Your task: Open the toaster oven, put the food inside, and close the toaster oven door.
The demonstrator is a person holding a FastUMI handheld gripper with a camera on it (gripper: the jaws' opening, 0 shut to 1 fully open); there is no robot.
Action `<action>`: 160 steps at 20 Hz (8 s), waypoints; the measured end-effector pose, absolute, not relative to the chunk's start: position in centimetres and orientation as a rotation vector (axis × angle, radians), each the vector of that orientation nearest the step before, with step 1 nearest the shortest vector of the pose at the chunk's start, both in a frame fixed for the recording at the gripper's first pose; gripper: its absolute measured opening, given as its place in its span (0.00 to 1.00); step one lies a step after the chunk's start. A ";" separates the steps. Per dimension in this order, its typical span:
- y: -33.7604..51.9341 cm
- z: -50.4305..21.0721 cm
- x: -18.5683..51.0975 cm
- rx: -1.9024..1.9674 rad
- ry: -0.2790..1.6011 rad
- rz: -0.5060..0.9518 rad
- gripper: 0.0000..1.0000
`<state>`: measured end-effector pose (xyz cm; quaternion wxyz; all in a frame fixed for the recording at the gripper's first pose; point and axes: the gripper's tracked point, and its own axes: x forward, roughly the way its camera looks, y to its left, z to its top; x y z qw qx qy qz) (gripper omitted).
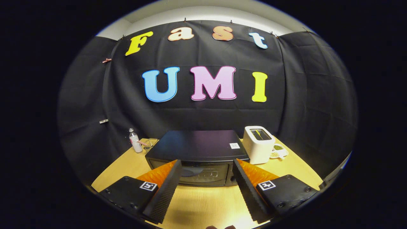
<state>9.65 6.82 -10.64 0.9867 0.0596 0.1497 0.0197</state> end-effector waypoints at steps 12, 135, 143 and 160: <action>13.2 -18.8 17.2 0.145 0.413 0.032 0.99; -5.0 -19.7 -5.3 0.661 0.881 0.333 0.13; 3.2 -20.2 -1.5 0.852 0.801 0.278 0.13; 10.9 -24.4 15.3 0.993 0.519 0.193 0.13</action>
